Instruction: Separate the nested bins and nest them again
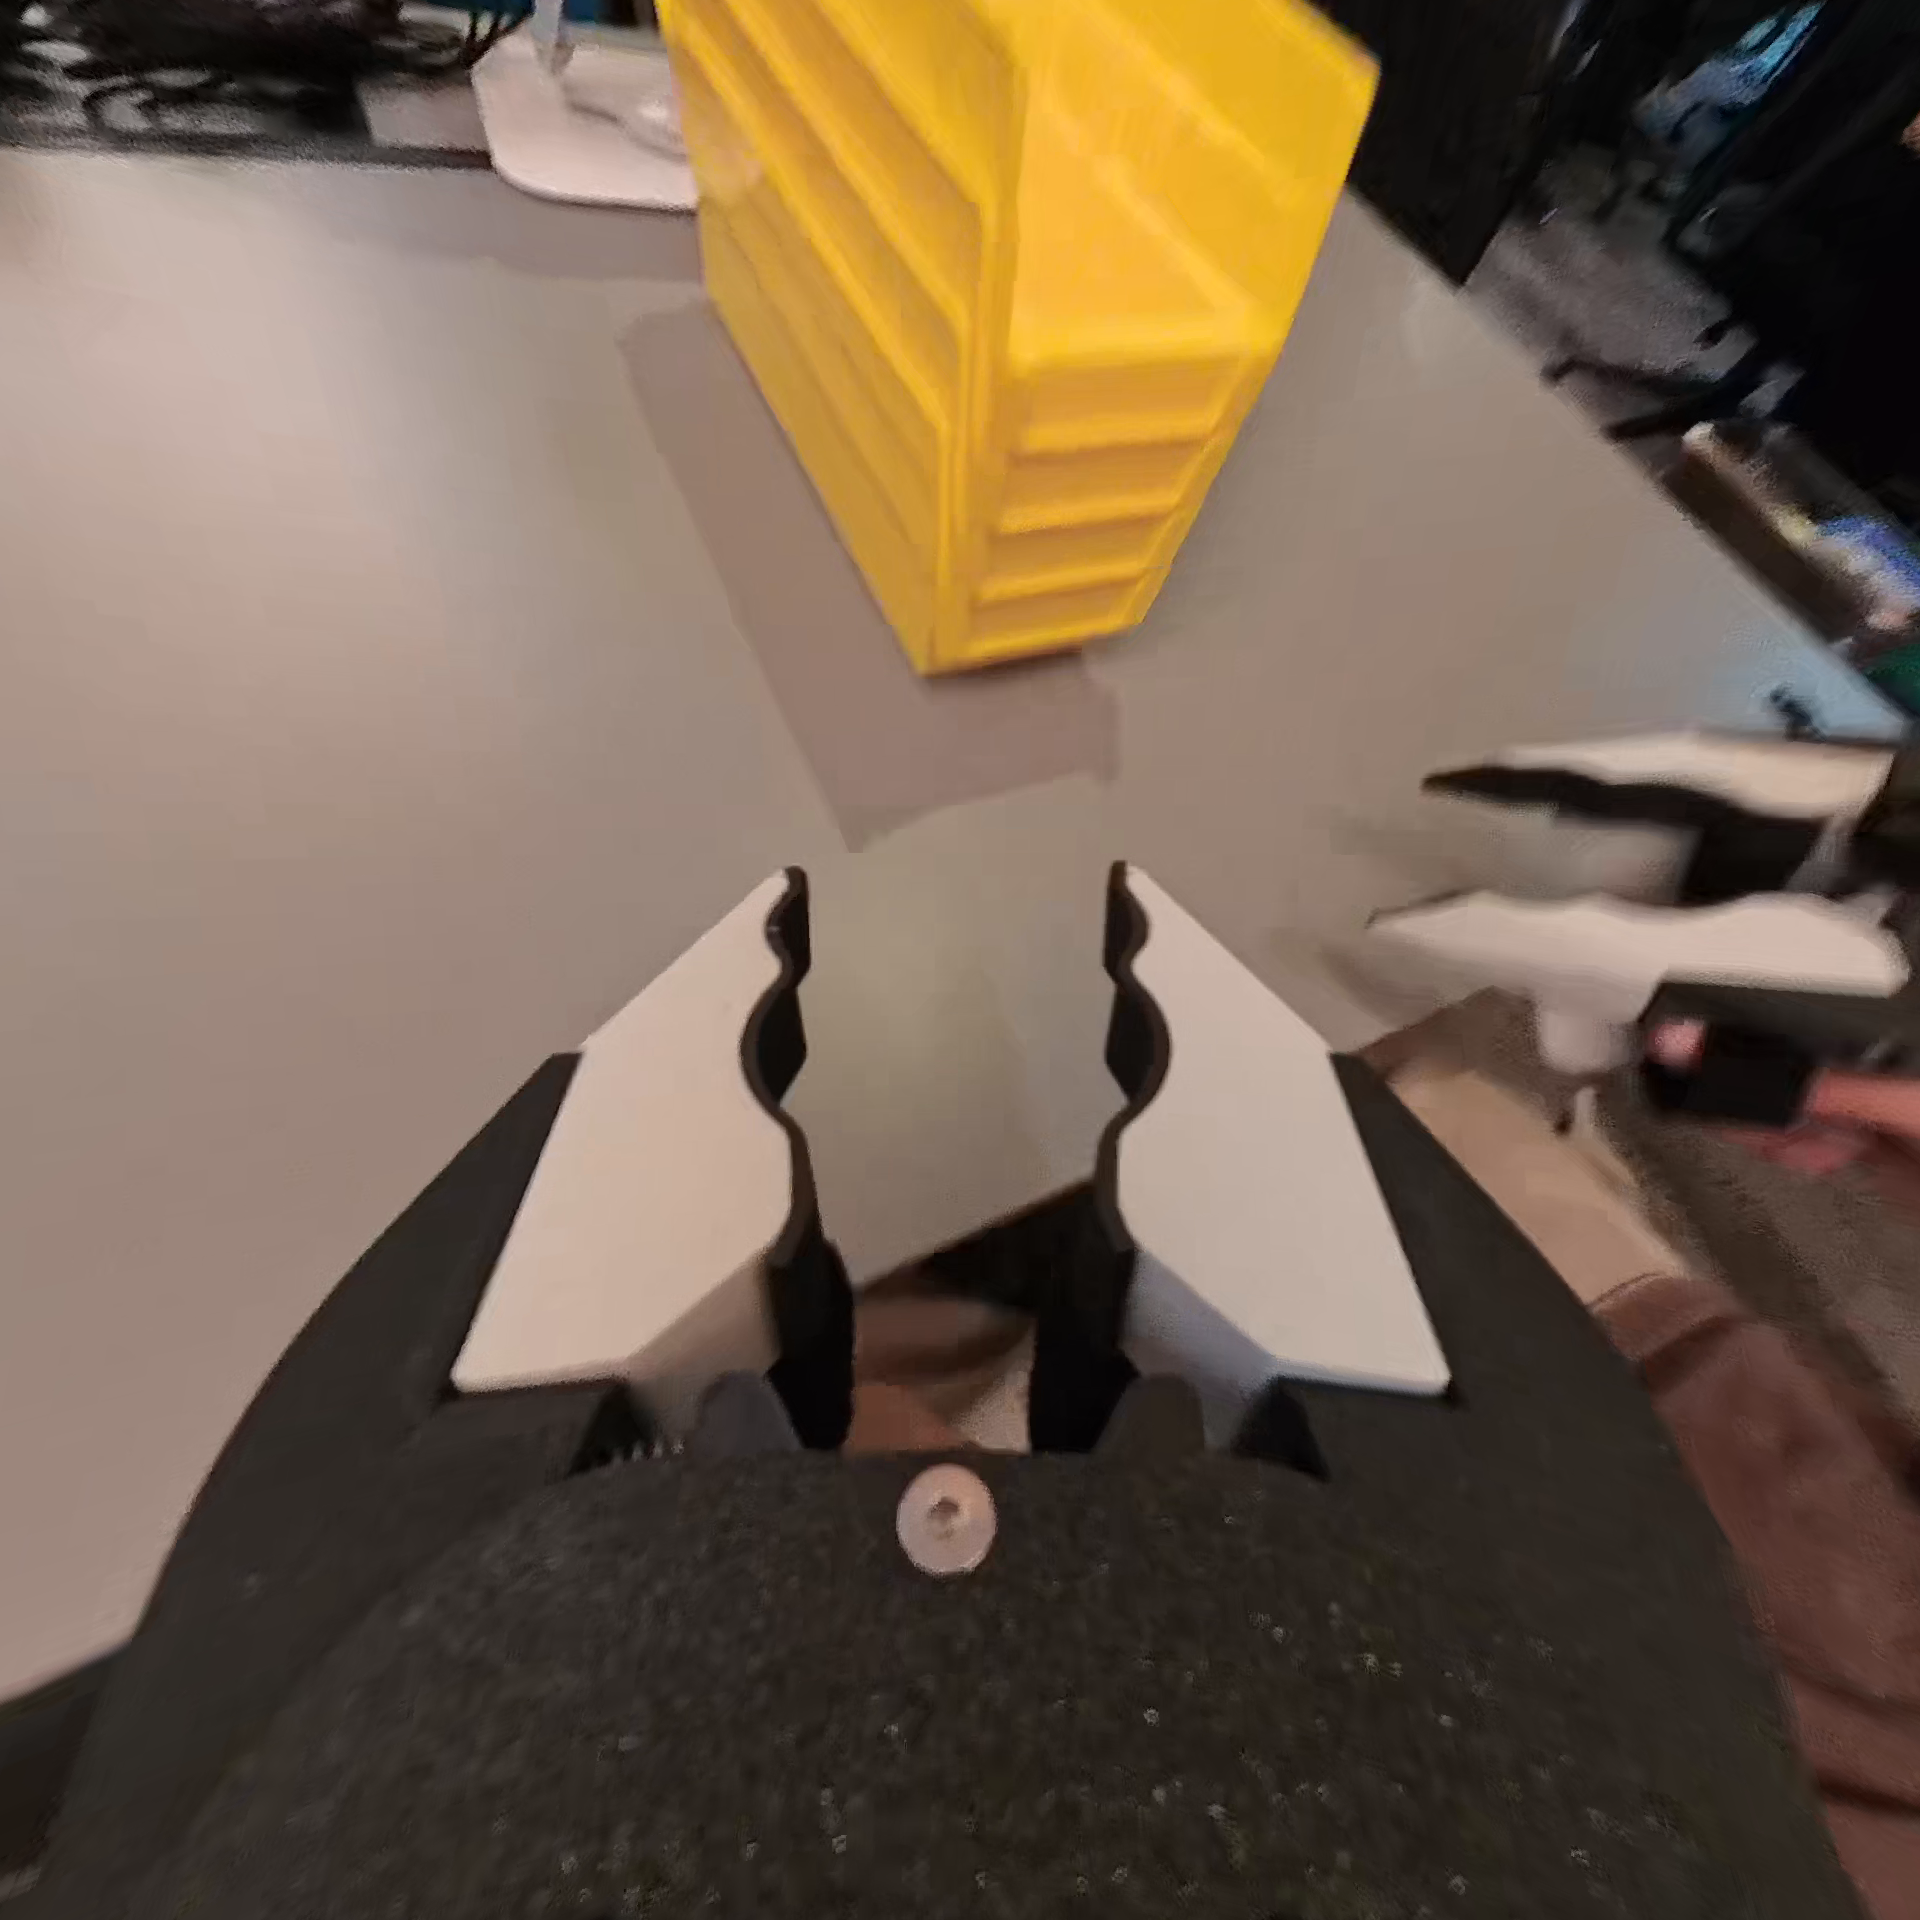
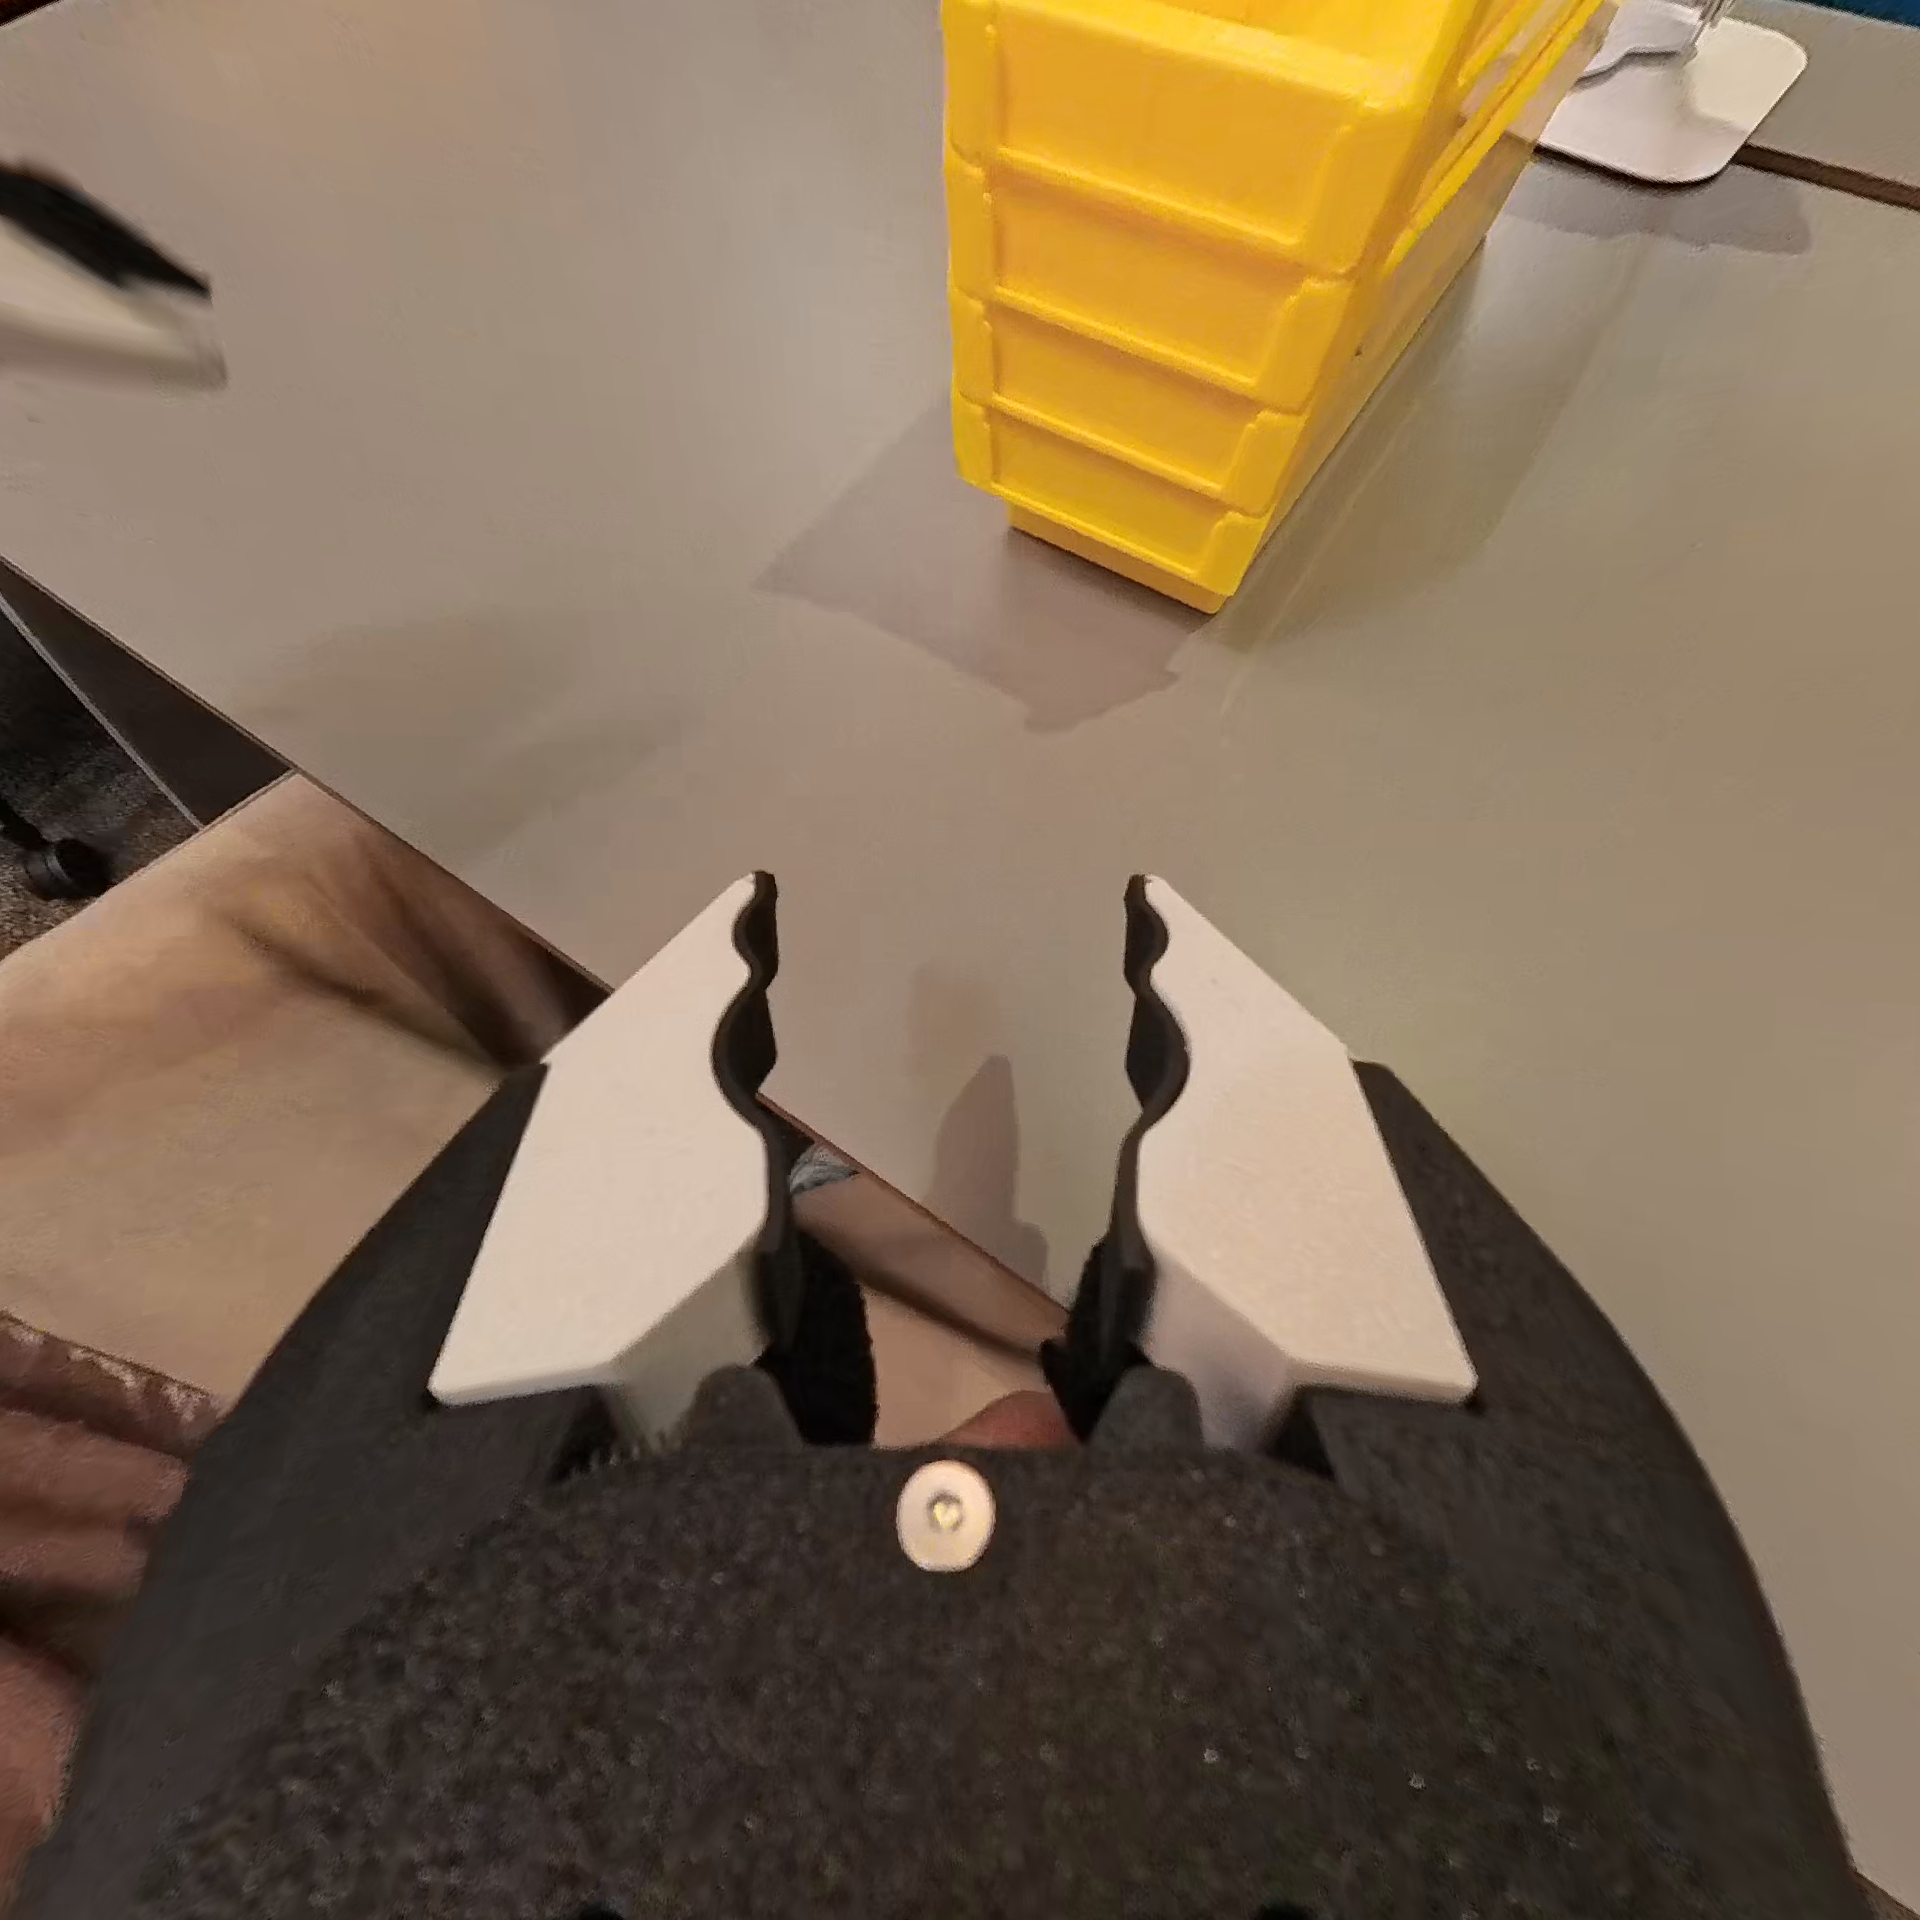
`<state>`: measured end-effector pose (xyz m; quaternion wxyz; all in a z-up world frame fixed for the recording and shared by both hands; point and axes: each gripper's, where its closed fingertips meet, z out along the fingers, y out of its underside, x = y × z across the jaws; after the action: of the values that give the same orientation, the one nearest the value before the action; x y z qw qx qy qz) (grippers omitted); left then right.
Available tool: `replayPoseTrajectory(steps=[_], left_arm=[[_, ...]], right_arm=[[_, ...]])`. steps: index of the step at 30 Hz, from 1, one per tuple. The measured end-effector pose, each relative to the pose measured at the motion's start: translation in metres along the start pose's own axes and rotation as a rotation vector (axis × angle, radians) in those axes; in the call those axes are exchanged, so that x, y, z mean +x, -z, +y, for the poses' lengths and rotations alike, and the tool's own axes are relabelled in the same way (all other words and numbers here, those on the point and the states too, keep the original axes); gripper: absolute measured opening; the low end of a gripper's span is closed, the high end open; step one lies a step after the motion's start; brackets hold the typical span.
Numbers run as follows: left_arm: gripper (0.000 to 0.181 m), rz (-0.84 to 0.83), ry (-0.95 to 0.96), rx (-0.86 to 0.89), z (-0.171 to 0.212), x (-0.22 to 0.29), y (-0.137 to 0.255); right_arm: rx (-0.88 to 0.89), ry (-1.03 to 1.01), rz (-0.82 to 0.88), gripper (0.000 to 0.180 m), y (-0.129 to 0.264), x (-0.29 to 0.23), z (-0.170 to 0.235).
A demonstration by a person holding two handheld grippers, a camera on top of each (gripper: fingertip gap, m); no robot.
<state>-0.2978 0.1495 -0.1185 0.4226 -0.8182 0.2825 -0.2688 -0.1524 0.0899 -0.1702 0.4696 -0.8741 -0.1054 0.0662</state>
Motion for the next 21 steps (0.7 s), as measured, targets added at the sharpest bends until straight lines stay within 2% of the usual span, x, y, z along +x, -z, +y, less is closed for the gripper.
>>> replayPoseTrajectory(steps=[2, 5, 8, 10, 12, 16, 21], left_arm=[[0.061, 0.023, -0.002, -0.016, -0.034, 0.007, -0.014], [0.078, 0.048, -0.055, -0.145, -0.087, 0.019, -0.049], [0.078, 0.073, -0.089, -0.287, -0.141, 0.033, -0.089], [0.097, 0.063, -0.07, -0.38, -0.171, 0.037, -0.117], [0.107, -0.015, -0.066, -0.456, -0.194, 0.028, -0.145], [0.12, -0.164, -0.001, -0.55, -0.22, 0.01, -0.192], [0.124, -0.263, 0.09, -0.652, -0.221, -0.003, -0.233]], right_arm=[[0.014, 0.016, 0.004, 0.067, 0.002, 0.0, -0.003], [0.021, 0.02, 0.0, 0.066, 0.004, -0.001, -0.003], [0.034, 0.008, -0.002, 0.066, 0.006, 0.002, -0.006], [0.033, 0.008, 0.002, 0.066, 0.007, 0.006, -0.006], [0.035, 0.006, 0.008, 0.066, 0.009, 0.011, -0.005], [0.046, -0.02, -0.002, 0.066, 0.013, 0.019, -0.005], [0.054, -0.088, -0.029, 0.066, 0.013, 0.032, -0.008]])
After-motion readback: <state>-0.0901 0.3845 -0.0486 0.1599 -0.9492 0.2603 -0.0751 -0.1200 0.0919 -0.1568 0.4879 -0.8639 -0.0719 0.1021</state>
